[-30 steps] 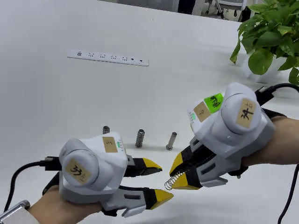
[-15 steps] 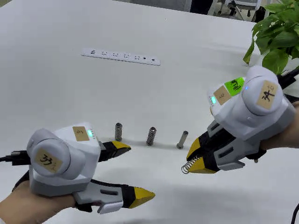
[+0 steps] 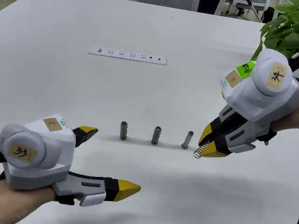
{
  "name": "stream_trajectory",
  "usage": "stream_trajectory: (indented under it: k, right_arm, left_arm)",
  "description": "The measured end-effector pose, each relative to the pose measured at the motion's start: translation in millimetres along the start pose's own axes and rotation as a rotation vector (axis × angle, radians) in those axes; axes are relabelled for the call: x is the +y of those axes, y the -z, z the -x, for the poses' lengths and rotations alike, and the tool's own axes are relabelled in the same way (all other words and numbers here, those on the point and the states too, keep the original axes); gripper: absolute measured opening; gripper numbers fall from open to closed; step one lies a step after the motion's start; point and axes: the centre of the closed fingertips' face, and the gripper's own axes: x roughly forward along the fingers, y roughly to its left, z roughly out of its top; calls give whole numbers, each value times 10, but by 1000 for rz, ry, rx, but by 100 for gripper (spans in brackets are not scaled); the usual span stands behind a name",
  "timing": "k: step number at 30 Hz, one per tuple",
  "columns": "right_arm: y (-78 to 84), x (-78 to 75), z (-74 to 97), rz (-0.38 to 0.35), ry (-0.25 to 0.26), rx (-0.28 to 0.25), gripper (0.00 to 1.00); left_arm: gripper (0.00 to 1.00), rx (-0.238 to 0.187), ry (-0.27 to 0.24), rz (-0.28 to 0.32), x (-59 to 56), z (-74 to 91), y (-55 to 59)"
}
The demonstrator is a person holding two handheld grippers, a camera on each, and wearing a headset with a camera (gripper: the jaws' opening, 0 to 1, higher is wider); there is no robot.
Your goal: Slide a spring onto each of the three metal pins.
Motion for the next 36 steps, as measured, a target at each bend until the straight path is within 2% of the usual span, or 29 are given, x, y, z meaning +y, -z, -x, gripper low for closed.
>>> stream_trajectory:
  k: [6,8,11,15,16,24,26,32,36]
  right_arm:
    - [-21,-119,46,26,4,23,12]
    - [-21,-161,57,33,6,29,12]
    - [-18,-257,67,41,12,40,12]
    - [17,-382,66,61,23,69,12]
    - [45,-454,67,70,35,87,12]
    - [94,-623,3,96,42,141,12]
    - [130,-684,-15,128,63,179,12]
    - [122,-672,-105,148,46,203,12]
    - [86,-658,-147,155,34,200,12]
  left_arm:
    - [100,-5,-43,-4,82,14,49]
    - [100,4,-45,13,96,20,77]
    - [100,1,-56,9,107,29,69]
    - [100,5,-62,12,110,32,85]
    - [100,8,-62,12,106,33,98]
    - [100,8,-68,19,141,47,118]
    - [100,7,-68,25,164,47,130]
    - [100,23,-69,13,166,45,172]
    - [100,23,-68,21,171,53,179]
